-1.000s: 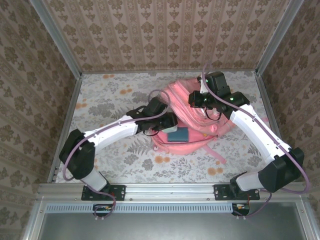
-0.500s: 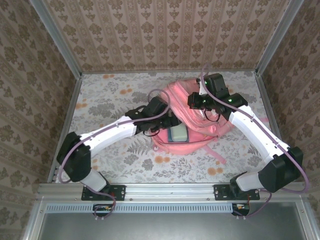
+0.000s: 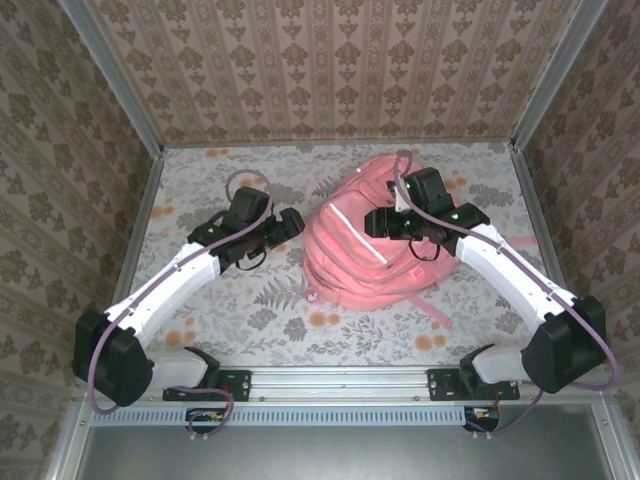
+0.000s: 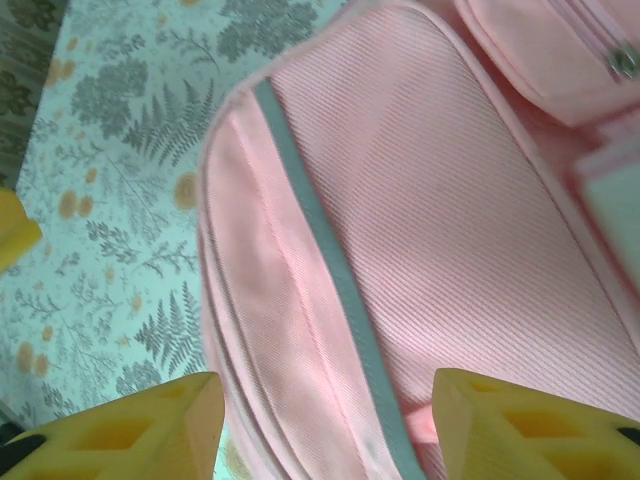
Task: Pack the student bag
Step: Rotate the student bag at the top-center of the table.
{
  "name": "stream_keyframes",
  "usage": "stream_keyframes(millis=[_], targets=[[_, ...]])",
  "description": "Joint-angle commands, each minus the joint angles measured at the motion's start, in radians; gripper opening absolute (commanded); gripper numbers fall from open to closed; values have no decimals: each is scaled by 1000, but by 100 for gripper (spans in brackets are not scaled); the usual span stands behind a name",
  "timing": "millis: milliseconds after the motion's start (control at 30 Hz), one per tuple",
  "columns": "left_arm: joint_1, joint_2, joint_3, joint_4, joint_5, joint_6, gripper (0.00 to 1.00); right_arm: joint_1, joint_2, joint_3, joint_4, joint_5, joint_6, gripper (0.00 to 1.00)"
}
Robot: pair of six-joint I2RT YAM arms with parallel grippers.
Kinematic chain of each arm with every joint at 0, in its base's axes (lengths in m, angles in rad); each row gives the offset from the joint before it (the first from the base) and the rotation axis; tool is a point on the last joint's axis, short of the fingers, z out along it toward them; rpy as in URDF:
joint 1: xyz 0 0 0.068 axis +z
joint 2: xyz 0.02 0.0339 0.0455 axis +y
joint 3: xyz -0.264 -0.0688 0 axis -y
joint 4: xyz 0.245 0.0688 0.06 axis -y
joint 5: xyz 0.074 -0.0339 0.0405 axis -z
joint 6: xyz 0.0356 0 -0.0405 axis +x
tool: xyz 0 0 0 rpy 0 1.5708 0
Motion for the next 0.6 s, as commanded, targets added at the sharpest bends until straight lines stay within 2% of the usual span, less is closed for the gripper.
stream_keyframes(millis=[0,200,400,467,567], targets=[[41,74,52,54,111,100,97,-1,-79,-46,-42,74,55,57],[53,339,220,92,256,229,97,-6,-196,-183,-95,197,159,53],[47,590,432,57,371,376,97,-5,-246,-322,-118,230,265,47],[44,646,467,56,420,402,92,-6,-259,-370,-108,243,297,46],[33,679,469,60,436,418,82,-6,-263,-429,-67,269,303,46]])
